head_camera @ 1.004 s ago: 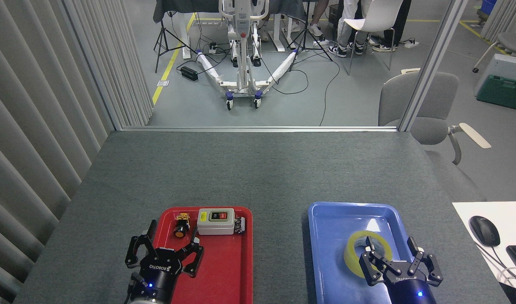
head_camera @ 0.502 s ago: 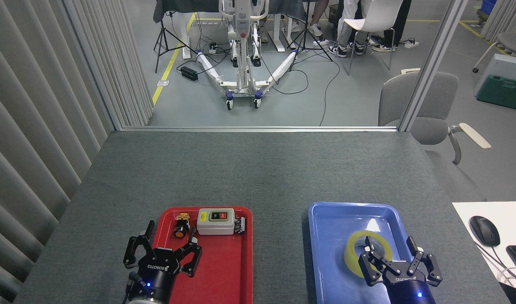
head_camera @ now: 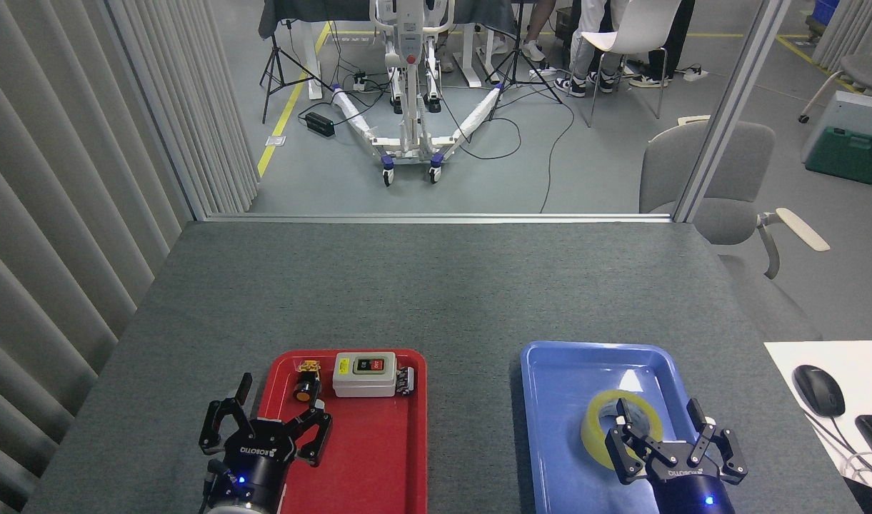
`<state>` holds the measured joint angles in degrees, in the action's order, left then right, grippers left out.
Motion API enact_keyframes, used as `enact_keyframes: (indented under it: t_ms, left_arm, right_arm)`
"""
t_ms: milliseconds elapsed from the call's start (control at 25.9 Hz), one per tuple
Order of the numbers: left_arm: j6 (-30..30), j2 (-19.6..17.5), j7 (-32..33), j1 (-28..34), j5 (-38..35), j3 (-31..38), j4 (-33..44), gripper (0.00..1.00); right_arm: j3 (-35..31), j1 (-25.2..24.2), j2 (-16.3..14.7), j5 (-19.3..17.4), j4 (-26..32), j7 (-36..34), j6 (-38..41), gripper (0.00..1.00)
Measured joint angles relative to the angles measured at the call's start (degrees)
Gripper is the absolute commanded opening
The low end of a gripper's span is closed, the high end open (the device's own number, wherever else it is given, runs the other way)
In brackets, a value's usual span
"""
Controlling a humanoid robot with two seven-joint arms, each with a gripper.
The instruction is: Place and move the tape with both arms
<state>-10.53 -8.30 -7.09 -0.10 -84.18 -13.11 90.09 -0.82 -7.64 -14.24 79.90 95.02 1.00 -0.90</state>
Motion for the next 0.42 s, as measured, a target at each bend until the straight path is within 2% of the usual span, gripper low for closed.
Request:
enact_keyframes:
  t_ms: [425]
  left_arm:
    - [2.1, 0.1, 0.4, -0.1, 1.0, 0.4, -0.3, 1.0]
  right_arm:
    - [0.2, 0.0, 0.3, 0.0, 0.0, -0.1, 0.0, 1.0]
